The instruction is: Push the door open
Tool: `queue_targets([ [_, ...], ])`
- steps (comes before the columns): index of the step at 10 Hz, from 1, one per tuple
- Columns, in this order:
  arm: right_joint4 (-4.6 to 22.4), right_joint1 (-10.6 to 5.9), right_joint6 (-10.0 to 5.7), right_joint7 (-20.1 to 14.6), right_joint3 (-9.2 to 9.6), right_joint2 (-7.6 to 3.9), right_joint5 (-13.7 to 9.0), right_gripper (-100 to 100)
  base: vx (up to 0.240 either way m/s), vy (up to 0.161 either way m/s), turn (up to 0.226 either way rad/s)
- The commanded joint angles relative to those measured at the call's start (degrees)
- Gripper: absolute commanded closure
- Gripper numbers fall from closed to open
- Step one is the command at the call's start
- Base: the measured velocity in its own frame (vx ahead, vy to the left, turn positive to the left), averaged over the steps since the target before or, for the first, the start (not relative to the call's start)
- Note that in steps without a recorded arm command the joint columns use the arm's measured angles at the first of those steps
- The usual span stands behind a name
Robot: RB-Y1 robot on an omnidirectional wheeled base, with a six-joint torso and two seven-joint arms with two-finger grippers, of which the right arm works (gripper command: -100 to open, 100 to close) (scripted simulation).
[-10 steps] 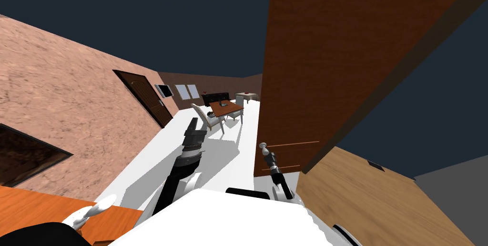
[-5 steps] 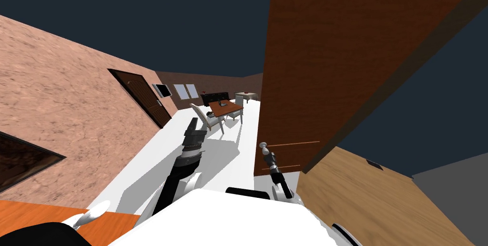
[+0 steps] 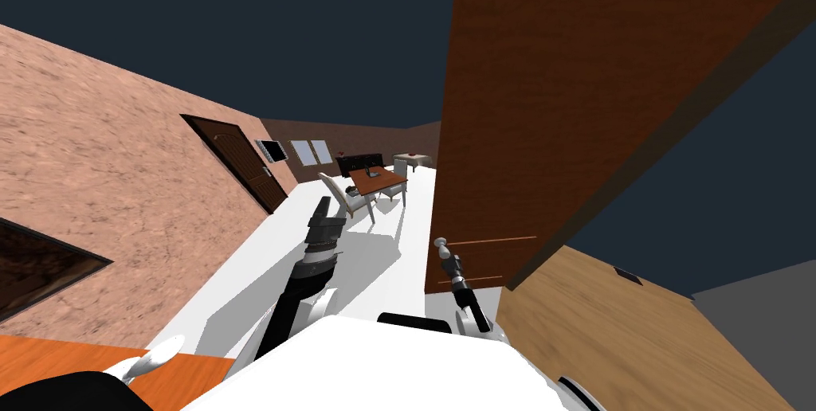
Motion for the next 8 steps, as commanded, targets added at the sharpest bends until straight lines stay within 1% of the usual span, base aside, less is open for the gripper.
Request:
queue_targets([
  [1,-0.4,-1.32,-1.35,-2.3,0.3,0.46,-0.7,100,0.019,0.022,-0.042],
  [2,-0.2,-1.53,-1.35,-4.0,0.73,0.47,-1.4,100,0.042,0.042,-0.079],
  [3,-0.2,-1.53,-1.35,-4.6,0.73,0.47,-1.4,100,0.033,0.029,-0.033],
  [5,-0.2,-1.53,-1.35,-4.6,0.73,0.47,-1.4,100,0.015,0.004,0.017],
  [6,0.0,-1.73,-1.35,-7.0,1.13,0.48,-2.1,100,0.023,0.014,-0.043],
  [7,0.0,-1.73,-1.35,-7.0,1.13,0.48,-2.1,100,0.027,0.02,-0.027],
  [8,0.1,-1.92,-1.35,-9.2,1.5,0.49,-2.7,100,0.041,0.021,-0.036],
])
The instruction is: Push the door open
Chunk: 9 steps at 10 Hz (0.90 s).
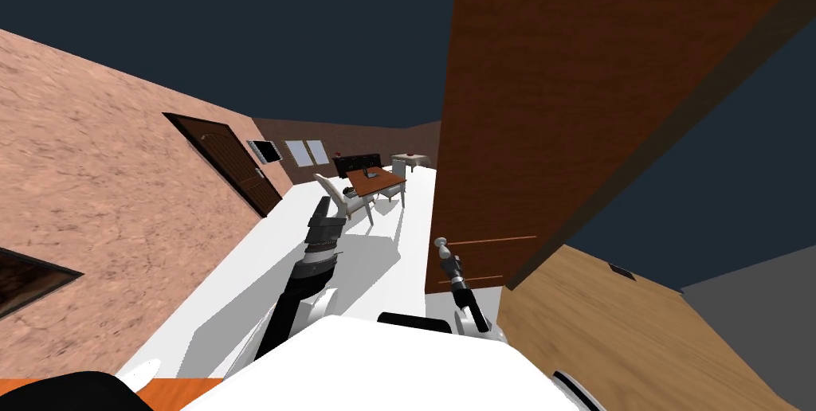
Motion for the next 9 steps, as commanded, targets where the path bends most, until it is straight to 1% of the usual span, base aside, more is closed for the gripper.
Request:
queue_targets([
  [1,-0.8,0.19,0.07,-2.3,0.82,0.66,-1.1,-100,-0.04,-0.039,-0.028],
  [4,-1.8,0.43,0.17,-5.3,1.88,1.52,-2.4,-100,-0.142,-0.063,0.016],
  [9,-3.9,0.93,0.37,-11.4,4.03,3.28,-5.2,-100,-0.095,-0.06,0.004],
])
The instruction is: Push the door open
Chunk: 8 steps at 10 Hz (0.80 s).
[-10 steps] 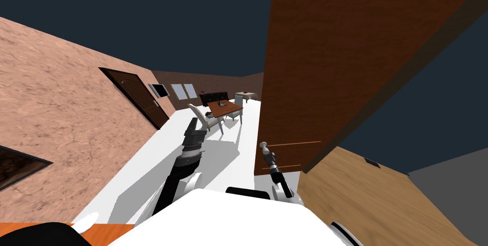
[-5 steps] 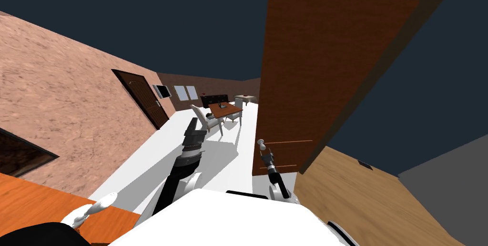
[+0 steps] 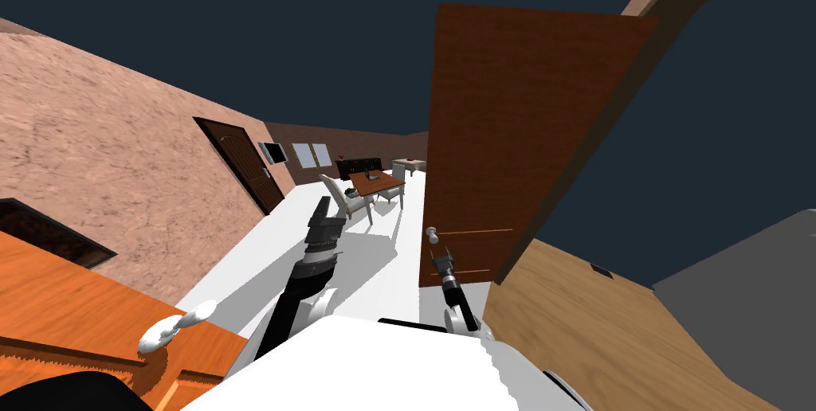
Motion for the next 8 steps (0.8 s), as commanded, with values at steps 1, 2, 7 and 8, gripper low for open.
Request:
queue_targets([
  [1,-1.6,0.6,0.54,-1.8,0.66,0.49,-1.0,-100,-0.091,-0.065,0.001],
  [2,-2.1,0.69,0.58,-3.0,1.08,0.84,-1.5,-100,-0.096,-0.067,0.005],
  [7,-3.9,1.13,0.75,-8.3,2.94,2.44,-3.9,-100,-0.095,-0.049,0.003],
  [8,-2.8,0.66,0.42,-7.7,2.71,2.28,-3.5,-100,-0.04,-0.021,0.003],
])
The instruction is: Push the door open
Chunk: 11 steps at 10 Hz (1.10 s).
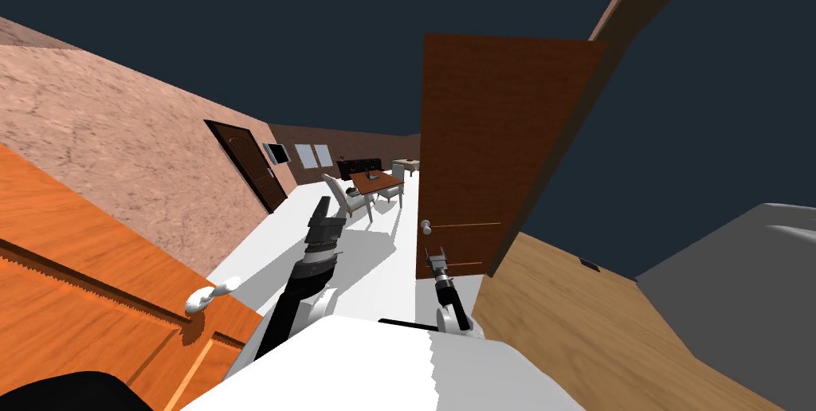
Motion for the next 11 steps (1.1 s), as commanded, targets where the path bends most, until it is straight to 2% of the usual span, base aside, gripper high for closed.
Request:
queue_targets([
  [1,0.2,-0.16,-0.06,0.0,-0.23,-0.23,-0.1,-100,0.121,0.022,0.033],
  [7,0.4,-0.49,-0.14,0.0,-0.74,-0.22,-0.3,-100,0.204,0.035,0.023],
  [8,0.4,-0.49,-0.14,0.0,-0.74,-0.22,-0.3,100,-0.013,-0.002,-0.012],
  [11,0.4,-0.49,-0.14,0.0,-0.74,-0.22,-0.3,100,-0.032,-0.007,0.004],
])
